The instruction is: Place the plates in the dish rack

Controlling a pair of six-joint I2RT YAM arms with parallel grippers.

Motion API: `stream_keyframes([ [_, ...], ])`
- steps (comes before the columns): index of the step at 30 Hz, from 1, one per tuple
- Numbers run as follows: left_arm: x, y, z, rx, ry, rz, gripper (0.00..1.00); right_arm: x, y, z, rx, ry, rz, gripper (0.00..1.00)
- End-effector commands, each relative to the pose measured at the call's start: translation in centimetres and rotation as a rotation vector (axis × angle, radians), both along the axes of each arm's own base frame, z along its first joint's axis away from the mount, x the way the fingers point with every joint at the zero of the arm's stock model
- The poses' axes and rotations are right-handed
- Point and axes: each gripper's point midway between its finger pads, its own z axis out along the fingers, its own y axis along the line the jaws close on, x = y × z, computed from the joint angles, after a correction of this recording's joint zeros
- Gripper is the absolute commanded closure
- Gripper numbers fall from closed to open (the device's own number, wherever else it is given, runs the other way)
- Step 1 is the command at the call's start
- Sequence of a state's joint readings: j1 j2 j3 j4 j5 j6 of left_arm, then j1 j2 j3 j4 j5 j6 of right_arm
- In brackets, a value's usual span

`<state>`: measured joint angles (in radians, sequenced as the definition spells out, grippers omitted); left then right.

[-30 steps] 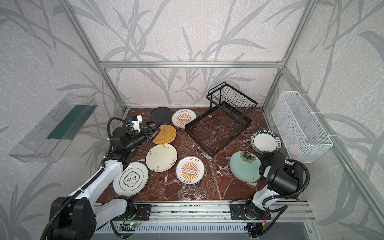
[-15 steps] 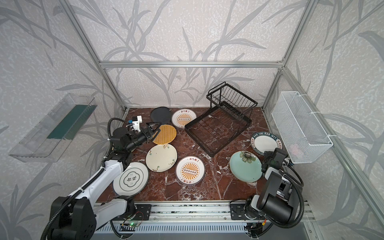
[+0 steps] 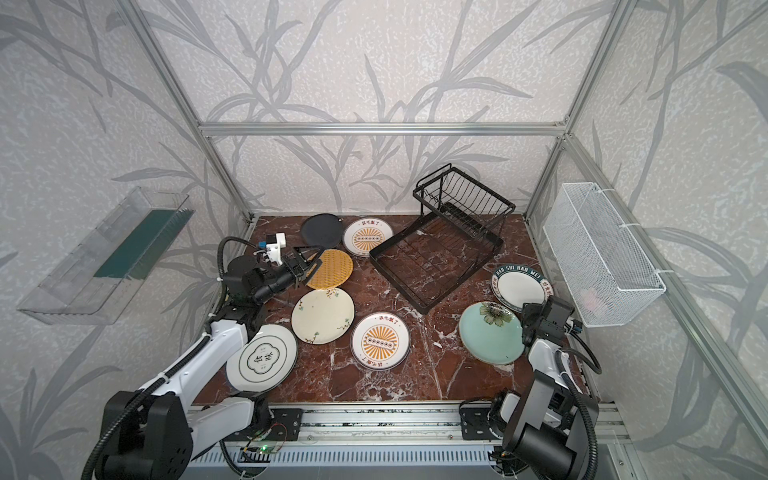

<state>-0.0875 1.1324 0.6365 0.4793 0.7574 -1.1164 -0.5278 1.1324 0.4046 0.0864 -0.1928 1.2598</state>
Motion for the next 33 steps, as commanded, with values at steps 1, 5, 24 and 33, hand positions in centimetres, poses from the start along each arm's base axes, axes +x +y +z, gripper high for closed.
stream_keyframes([
  [1,-0.4,-0.9,0.1,0.015,-0.004,-0.044,0.08,1.2,1.6,2.5,0.008,-0.060,0.078,1.00],
  [5,-0.8,-1.9,-0.1,0.054,0.006,-0.080,0.08,1.1,3.5,3.6,-0.001,-0.062,0.147,1.00],
  [24,-2.4,-12.0,-1.3,0.132,0.017,-0.367,0.13,-1.2,12.7,8.7,0.022,-0.067,0.532,1.00],
  [33,-2.4,-16.8,-3.1,0.140,0.073,-0.459,0.18,-0.5,19.5,12.1,-0.022,-0.137,0.782,1.00],
])
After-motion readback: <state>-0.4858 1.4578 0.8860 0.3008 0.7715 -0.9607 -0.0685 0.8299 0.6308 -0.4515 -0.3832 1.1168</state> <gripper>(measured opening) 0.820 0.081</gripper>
